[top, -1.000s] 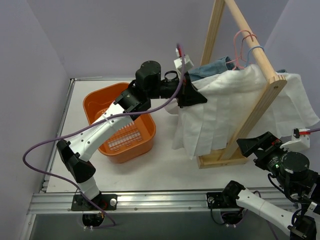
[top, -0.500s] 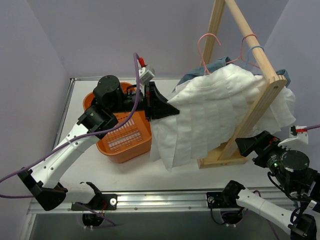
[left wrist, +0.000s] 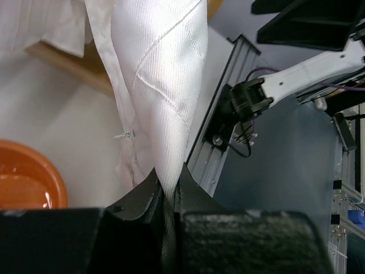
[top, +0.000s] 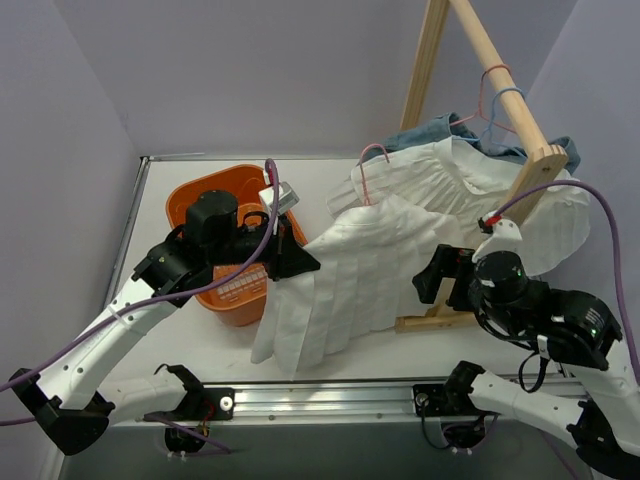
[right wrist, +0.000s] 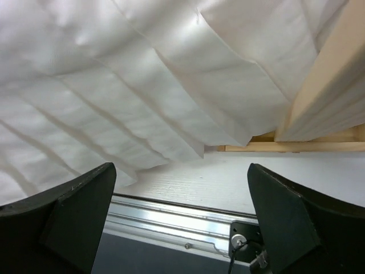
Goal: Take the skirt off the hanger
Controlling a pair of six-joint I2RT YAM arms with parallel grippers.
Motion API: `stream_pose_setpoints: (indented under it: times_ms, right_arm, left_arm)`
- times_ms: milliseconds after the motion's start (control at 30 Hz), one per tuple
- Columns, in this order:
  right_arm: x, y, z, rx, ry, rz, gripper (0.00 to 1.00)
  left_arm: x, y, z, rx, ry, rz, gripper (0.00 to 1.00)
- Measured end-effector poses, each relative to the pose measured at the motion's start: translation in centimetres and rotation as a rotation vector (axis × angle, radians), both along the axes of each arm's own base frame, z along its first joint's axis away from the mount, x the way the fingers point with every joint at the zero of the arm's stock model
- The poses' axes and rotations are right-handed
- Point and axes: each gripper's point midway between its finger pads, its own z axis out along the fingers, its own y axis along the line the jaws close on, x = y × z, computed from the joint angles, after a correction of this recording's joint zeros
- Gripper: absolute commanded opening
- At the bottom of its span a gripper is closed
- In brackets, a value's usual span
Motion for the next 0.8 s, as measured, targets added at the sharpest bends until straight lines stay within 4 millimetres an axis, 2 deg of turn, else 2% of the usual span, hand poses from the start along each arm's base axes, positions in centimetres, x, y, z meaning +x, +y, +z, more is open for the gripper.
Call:
stream_pose_setpoints:
  times_ms: [133, 233, 533, 700, 733, 767, 800]
  right_arm:
    - [0.1, 1.7, 0.1, 0.03, 0.006, 0.066, 0.94]
    - [0.0, 2.5, 0.9, 0.074, -0.014, 0.102, 0.91]
    - [0.5, 5.1, 2.0, 0.161, -0.045, 0.173, 0.88]
    - [0.1, 4.1, 4.9, 0.211, -0.144, 0.199, 0.89]
    - [-0.1, 3.7, 6.0, 0.221, -0.175, 0.204, 0.89]
    - [-0.5, 3.2, 8.3, 0.238, -0.23, 0.229, 0.91]
    - [-0.4, 2.9, 9.3, 0.243, -0.259, 0.226, 0.91]
  left_arm:
    - [0.4, 1.5, -3.5, 0.118, 0.049, 0.067, 0.02]
    - [-0.1, 2.8, -5.0, 0.173, 0.055, 0.093, 0.02]
    - [-2.4, 4.9, -5.2, 0.169, 0.027, 0.081, 0.02]
    - [-2.7, 4.8, -5.7, 0.175, 0.038, 0.062, 0.02]
    - [-2.7, 4.7, -5.8, 0.175, 0.04, 0.058, 0.02]
    - [-2.7, 4.6, -5.8, 0.174, 0.042, 0.053, 0.02]
    - [-2.8, 4.5, -5.8, 0.172, 0.044, 0.048, 0.02]
